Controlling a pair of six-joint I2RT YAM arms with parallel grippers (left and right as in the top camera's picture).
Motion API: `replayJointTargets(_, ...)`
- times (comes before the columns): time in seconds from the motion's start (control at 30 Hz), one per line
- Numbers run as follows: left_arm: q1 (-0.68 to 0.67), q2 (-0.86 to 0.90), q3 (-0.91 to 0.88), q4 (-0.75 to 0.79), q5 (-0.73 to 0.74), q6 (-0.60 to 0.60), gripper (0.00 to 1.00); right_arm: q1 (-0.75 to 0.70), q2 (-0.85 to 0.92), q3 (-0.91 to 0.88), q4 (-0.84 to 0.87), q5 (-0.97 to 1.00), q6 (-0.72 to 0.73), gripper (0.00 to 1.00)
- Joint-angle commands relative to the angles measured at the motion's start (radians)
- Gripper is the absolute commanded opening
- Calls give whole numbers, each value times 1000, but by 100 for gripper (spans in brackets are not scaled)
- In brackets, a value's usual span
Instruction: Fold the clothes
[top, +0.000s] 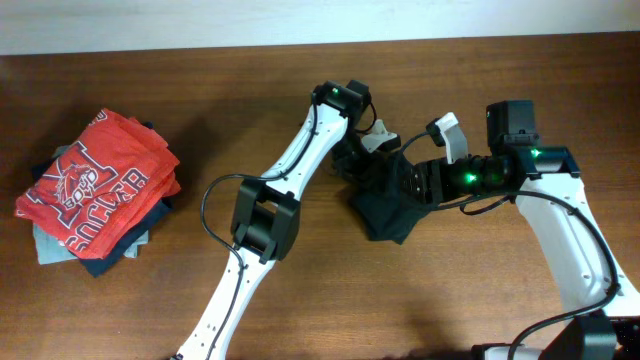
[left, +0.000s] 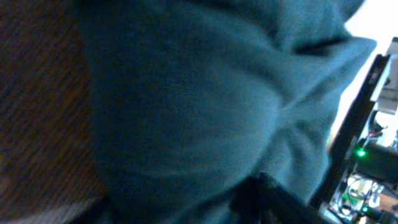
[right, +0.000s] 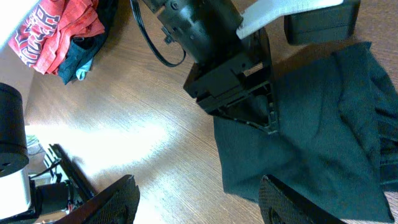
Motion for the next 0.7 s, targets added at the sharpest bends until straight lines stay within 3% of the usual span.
replayJointTargets(0.0, -21, 59, -1, 5, 18, 10, 38, -1, -19, -3, 0, 3, -3, 66)
replayJointTargets(0.17, -21, 59, -1, 11, 28, 10, 0, -1, -19, -3, 0, 3, -3, 66)
replayJointTargets(0.67, 89, 59, 0, -61, 49, 10, 0, -1, -19, -3, -11, 3, -3, 66)
